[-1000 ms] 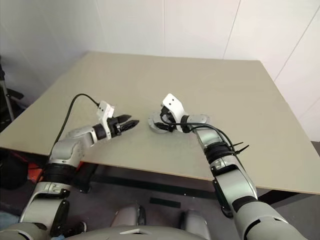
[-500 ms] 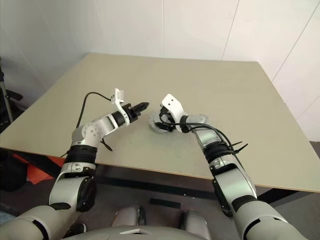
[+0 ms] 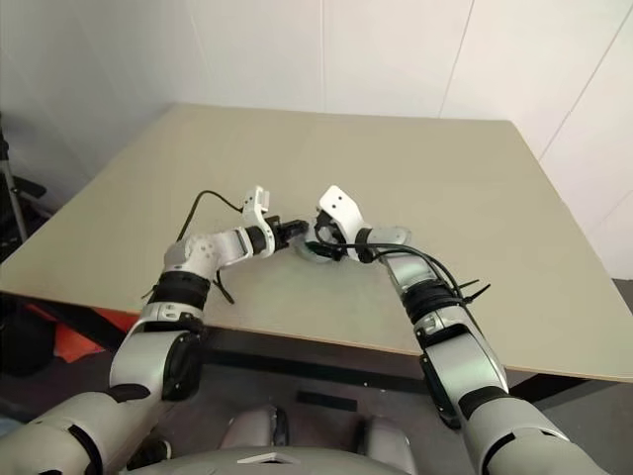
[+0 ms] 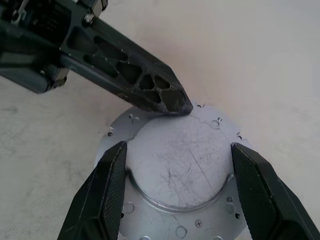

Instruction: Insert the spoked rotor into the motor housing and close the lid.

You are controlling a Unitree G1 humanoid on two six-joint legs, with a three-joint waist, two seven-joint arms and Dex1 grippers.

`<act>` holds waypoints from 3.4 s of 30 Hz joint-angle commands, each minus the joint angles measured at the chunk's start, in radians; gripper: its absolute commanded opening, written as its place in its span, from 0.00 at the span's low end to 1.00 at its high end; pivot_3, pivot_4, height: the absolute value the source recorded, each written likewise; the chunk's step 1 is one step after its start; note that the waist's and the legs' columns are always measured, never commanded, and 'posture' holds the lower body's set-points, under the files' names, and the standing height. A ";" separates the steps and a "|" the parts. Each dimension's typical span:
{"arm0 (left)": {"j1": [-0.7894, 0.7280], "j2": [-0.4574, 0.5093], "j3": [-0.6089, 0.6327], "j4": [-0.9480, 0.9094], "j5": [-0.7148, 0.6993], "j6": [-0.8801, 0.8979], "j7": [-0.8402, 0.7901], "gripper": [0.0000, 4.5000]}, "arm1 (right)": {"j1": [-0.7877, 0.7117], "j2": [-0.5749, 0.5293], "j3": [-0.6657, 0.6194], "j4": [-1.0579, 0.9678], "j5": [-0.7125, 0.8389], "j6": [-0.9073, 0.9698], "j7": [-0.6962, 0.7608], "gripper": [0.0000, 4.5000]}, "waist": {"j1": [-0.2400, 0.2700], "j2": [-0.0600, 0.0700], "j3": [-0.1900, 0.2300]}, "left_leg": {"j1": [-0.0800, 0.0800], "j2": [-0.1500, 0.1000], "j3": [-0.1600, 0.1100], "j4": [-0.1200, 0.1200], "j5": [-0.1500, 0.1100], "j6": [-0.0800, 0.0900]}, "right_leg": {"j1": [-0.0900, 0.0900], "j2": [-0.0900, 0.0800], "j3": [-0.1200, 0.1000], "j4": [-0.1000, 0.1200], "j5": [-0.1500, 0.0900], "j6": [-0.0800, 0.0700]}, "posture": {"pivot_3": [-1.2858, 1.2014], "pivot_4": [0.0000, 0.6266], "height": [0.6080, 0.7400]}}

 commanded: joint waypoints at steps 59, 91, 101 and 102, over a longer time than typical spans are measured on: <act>0.007 -0.006 0.073 0.007 -0.064 0.232 -0.096 0.00 | -0.055 -0.207 -0.319 -0.044 0.362 0.931 0.143 1.00 | 0.054 0.000 0.000 | -0.020 0.001 0.000 0.002 0.000 0.004 | -0.006 0.000 -0.001 -0.003 0.005 -0.006 | 0.52 0.00 1.00; 0.023 0.021 0.066 -0.030 -0.041 0.221 -0.089 0.00 | -0.131 0.181 -0.654 0.102 0.456 0.857 -0.350 1.00 | 0.024 0.000 0.000 | -0.008 0.003 0.001 -0.004 0.007 -0.009 | -0.002 0.001 -0.001 -0.001 0.001 0.001 | 0.52 0.00 1.00; 0.019 0.025 0.057 -0.027 -0.037 0.219 -0.096 0.00 | -0.150 0.169 -0.668 0.166 0.480 0.798 -0.393 0.47 | 0.029 0.001 0.000 | -0.001 0.002 0.001 -0.012 0.011 -0.015 | 0.002 0.001 -0.001 -0.005 0.001 0.002 | 0.52 0.00 1.00; 0.019 0.025 0.056 -0.028 -0.037 0.218 -0.096 0.00 | -0.151 0.169 -0.669 0.169 0.484 0.794 -0.395 0.47 | 0.029 0.001 0.000 | -0.001 0.002 0.001 -0.012 0.011 -0.015 | 0.002 0.001 -0.001 -0.005 0.001 0.002 | 0.52 0.00 1.00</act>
